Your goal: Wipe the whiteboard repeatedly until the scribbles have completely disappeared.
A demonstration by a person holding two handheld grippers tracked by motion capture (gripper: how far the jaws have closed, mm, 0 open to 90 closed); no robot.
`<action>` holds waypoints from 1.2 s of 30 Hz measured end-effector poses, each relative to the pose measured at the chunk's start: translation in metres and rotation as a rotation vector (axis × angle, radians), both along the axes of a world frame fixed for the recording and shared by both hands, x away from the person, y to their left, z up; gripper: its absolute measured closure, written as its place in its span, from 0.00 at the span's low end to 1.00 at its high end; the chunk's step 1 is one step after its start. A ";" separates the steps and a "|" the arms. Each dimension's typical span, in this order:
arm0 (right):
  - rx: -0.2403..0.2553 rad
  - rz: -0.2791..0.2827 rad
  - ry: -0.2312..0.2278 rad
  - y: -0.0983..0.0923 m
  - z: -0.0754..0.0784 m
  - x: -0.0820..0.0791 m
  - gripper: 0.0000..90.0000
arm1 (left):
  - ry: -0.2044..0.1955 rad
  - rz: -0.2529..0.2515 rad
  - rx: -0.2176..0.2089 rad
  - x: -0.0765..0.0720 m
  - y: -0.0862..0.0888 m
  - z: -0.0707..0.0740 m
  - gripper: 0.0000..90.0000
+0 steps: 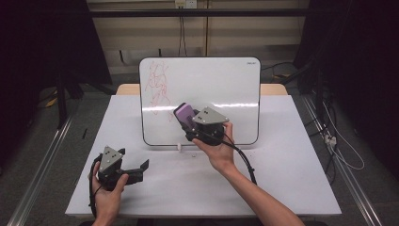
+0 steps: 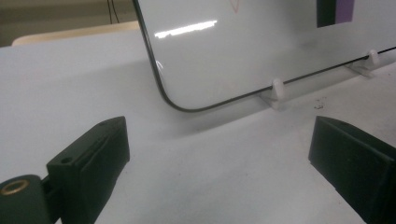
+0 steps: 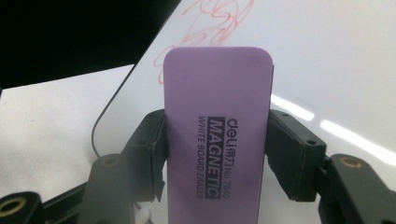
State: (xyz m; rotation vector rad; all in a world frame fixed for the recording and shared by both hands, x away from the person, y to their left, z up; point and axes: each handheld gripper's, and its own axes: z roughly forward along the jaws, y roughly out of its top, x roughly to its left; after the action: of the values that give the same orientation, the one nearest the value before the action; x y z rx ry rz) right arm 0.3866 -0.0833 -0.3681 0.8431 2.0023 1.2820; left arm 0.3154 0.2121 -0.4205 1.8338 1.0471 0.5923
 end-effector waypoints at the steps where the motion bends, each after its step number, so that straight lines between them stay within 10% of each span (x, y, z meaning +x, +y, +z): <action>1: 0.000 -0.002 0.000 0.002 0.001 0.000 0.46 | -0.004 -0.001 0.006 0.000 -0.001 0.000 0.06; 15: -0.108 -0.016 -0.003 0.031 0.015 0.031 0.46 | 0.009 -0.044 0.005 0.001 -0.003 -0.002 0.06; 29: -0.405 -0.077 -0.147 0.087 0.003 0.045 0.46 | 0.023 -0.054 -0.003 0.003 -0.004 -0.004 0.06; 36: -0.405 -0.091 -0.151 0.091 -0.008 0.052 0.46 | 0.041 -0.058 -0.022 0.005 -0.004 -0.005 0.06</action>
State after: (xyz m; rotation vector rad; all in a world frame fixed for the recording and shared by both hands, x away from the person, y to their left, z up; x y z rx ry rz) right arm 0.4384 0.0078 -0.3763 0.6147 1.9819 0.8206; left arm 0.3204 0.2083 -0.4255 1.8574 1.0201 0.5091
